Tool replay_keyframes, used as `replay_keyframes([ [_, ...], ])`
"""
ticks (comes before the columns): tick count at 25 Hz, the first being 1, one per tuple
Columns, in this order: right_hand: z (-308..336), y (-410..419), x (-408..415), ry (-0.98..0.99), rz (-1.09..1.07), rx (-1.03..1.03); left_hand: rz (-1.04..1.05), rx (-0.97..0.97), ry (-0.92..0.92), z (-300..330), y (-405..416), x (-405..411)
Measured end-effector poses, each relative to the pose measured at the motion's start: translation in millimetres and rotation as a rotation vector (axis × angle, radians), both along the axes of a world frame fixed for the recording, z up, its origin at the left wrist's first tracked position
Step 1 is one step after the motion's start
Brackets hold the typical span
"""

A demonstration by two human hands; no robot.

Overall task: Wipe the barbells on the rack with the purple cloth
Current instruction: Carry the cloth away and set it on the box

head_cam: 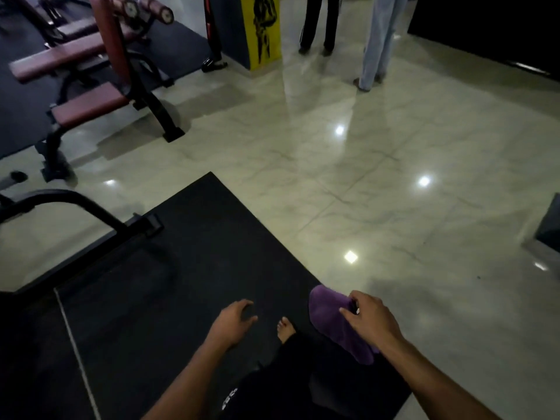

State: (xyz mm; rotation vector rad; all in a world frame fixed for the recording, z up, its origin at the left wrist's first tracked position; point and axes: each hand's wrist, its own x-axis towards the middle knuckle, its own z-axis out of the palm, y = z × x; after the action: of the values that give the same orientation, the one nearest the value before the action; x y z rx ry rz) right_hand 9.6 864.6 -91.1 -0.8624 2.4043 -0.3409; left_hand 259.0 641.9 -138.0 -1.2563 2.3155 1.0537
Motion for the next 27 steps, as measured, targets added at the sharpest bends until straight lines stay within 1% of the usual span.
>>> replay_keyframes([
  [2, 3.4, -45.1, -45.0, 0.011, 0.040, 0.031, -0.039, 0.028, -0.008, 2.1, -37.6, -45.7],
  [4, 14.2, -91.0, -89.9, 0.016, 0.089, 0.038, -0.077, 0.014, -0.005, 7.4, -75.0, -88.5],
  [8, 22.6, -166.4, -173.2, 0.032, 0.063, 0.009, -0.085, 0.000, -0.015, 14.4, -157.6, -166.6],
  [12, 1.5, -250.2, -266.0, 0.007, 0.060, 0.015, -0.081, -0.055, 0.027, 5.2, -245.1, -251.3],
  [15, -18.4, -322.7, -346.4, -0.022, 0.048, -0.021, -0.089, -0.077, 0.031, -0.9, -314.0, -324.0],
  [18, -19.4, -399.1, -419.8, -0.046, 0.067, -0.017, -0.074, -0.091, 0.016, 9.7, -391.1, -393.0],
  [21, -6.7, -481.7, -498.3, -0.033, 0.109, -0.026, -0.005, -0.141, 0.064, 27.6, -471.4, -469.4],
  [23, 0.4, -541.5, -550.3, 0.011, 0.165, -0.046, 0.081, -0.159, 0.131, 32.3, -518.9, -510.8],
  [27, 7.8, -677.6, -626.9, -0.001, 0.201, -0.102, 0.174, -0.162, 0.169, 17.0, -622.2, -569.8],
])
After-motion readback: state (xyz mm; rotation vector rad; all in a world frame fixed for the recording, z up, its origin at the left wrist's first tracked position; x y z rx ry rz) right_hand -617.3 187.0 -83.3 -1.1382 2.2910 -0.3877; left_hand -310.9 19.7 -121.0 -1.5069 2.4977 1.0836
